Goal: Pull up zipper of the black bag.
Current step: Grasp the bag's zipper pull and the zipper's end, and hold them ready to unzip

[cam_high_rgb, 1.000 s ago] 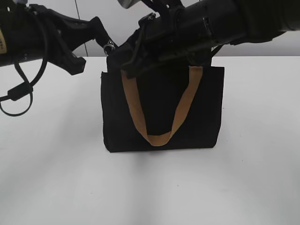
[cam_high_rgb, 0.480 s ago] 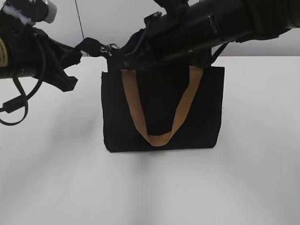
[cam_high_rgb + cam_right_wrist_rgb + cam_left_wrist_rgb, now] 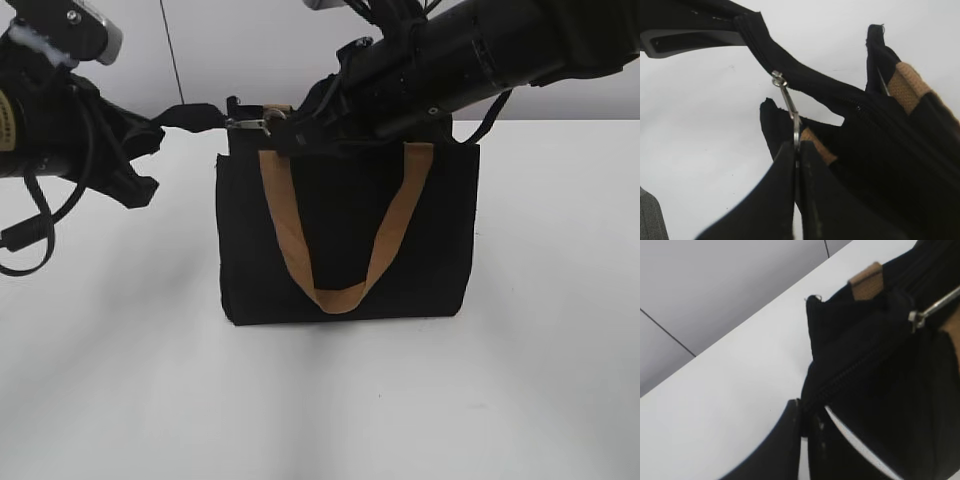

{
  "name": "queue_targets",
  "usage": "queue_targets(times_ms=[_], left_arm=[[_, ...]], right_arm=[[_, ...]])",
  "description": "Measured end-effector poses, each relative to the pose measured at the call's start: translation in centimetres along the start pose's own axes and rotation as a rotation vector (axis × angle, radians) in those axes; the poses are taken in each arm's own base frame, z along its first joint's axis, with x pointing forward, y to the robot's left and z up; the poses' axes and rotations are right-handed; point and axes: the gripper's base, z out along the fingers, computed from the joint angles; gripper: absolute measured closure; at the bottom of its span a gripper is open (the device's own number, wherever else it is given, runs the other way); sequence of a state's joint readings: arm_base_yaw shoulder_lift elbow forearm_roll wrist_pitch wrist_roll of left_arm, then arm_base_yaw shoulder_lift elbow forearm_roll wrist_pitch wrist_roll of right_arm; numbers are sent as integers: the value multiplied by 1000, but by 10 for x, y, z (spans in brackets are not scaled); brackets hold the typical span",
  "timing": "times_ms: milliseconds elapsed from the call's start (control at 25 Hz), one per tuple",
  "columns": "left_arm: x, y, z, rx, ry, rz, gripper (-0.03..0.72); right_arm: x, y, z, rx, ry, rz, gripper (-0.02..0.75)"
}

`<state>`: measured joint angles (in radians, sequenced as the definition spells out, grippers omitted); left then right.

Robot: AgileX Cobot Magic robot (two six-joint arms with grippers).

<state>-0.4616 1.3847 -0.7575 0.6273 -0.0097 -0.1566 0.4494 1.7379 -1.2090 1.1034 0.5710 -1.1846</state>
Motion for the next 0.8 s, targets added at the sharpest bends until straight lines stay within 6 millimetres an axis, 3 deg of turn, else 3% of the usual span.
queue_targets(times_ms=[520, 800], left_arm=[[11, 1, -1, -17, 125, -8, 692], [11, 1, -1, -17, 125, -10, 692]], right_arm=[[2, -2, -1, 7, 16, -16, 738], [6, -23, -12, 34, 27, 61, 738]])
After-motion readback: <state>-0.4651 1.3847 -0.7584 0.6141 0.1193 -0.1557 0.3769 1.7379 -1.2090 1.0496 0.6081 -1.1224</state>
